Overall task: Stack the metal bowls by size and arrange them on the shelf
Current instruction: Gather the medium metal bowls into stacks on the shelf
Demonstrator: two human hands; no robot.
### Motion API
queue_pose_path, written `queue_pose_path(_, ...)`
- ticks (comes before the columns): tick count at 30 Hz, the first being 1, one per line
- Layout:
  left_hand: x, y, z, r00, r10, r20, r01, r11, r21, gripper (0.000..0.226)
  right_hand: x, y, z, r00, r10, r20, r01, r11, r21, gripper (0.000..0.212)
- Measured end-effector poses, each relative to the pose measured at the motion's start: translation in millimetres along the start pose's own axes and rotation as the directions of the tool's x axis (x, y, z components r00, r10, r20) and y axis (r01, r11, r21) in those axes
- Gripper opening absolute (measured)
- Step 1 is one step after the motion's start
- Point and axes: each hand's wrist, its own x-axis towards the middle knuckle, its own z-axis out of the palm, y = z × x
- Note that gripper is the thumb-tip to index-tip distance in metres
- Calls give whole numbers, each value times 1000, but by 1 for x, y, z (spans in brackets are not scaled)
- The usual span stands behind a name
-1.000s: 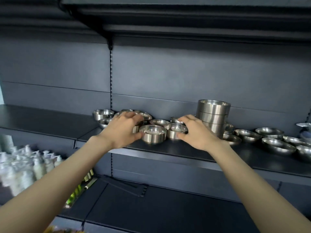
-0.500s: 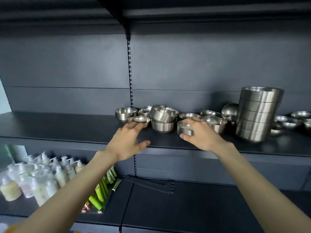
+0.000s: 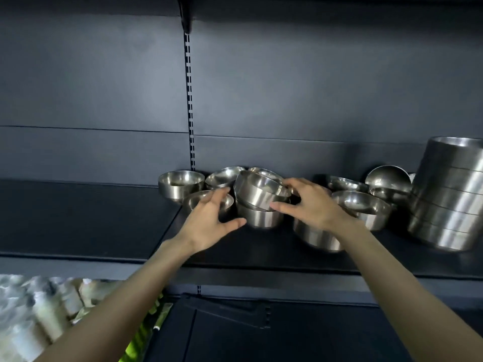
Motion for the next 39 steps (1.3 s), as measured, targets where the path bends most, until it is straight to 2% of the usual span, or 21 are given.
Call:
queue_pose_path(7,48,-18,9,989,92,119,-92,996,-7,106,29,4,10,994,78,78,-94,967,235,77)
queue_pose_path(11,67,-30,11,972,144,189,-141,990,-27,115,37,6,18,985,142,98,-166,932,322,94)
queue_pose_path(17,83,-39,13,942,187,280,-173,982,-73,116,42,6,23,970,227,89,-244,905,348,111)
queue_pose_path(22,92,-45,17,939,180,294,-163,983,-81,116,43,9,26,963,268,13,-251,882,398,120)
queue_pose_path(29,95,-47,19,947,143,288,-144,989,-18,102,43,6,27,959,279,-40,-252,912,325,135)
queue_pose_path(33,96,-46,19,937,145,317,-143,989,-29,96,43,6,23,951,304,52,-305,906,294,150)
queue_pose_path(36,97,-44,18,932,127,340,-124,992,-31,92,43,6,20,942,299,150,-330,904,271,146)
queue_pose_path(39,99,-44,18,931,121,346,-115,993,-39,89,43,6,18,939,277,206,-328,900,287,126)
